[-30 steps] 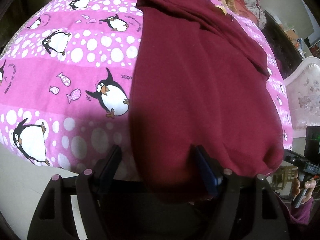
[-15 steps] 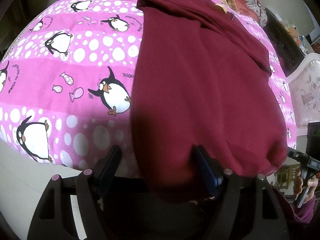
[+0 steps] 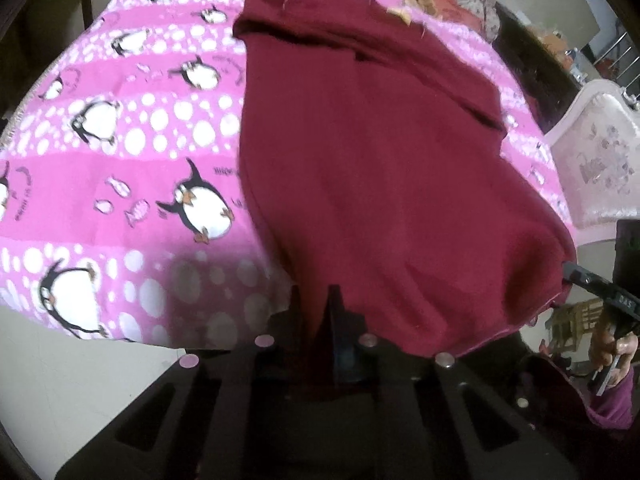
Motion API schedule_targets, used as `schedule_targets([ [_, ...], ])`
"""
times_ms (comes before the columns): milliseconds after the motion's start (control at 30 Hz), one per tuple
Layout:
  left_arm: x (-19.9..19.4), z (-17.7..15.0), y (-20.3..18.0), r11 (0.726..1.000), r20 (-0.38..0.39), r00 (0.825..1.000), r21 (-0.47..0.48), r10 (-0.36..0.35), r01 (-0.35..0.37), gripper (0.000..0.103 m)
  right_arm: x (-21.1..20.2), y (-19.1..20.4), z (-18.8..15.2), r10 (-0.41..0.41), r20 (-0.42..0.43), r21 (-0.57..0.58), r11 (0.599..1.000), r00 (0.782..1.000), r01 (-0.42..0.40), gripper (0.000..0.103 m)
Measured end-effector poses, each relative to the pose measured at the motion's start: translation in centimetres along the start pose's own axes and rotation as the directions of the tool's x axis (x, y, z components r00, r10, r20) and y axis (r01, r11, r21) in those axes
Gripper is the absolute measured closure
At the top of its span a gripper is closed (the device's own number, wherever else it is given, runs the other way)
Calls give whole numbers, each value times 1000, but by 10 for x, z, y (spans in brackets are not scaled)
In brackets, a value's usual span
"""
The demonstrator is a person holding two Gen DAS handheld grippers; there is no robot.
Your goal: Fold small clothes
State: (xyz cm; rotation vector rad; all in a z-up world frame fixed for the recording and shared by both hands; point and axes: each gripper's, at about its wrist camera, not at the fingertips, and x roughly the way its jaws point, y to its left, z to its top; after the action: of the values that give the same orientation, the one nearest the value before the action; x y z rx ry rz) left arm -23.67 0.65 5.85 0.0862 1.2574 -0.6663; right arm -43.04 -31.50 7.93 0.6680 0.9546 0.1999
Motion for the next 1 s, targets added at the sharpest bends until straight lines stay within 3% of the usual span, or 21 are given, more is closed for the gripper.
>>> schedule_targets([
  [167, -48, 3, 5, 1000, 106, 994, 8, -27, 26, 94, -21, 29, -3, 97, 16, -49, 994, 995, -97, 93],
  [267, -64, 3, 12, 1000, 146, 989, 10, -2, 0, 94, -17, 46, -8, 111, -11, -116, 987, 994, -111, 93],
  [467, -42, -7, 37, 998, 86, 996, -57, 24, -19, 94, 25, 51, -17, 57, -135, -148, 986, 989, -77, 93],
  [567, -39, -8, 39, 998, 79, 997, -69, 12, -6, 94, 27, 49, -16, 67, -141, -135, 987, 988, -86, 93],
  [800, -56, 17, 29, 999, 133, 991, -38, -28, 33, 94, 1, 38, 12, 149, -26, -74, 986, 988, -151, 93],
  [1000, -66, 55, 20, 998, 199, 979, -28, -48, 55, 94, -12, 26, 49, 164, 93, -26, 986, 982, -162, 93],
])
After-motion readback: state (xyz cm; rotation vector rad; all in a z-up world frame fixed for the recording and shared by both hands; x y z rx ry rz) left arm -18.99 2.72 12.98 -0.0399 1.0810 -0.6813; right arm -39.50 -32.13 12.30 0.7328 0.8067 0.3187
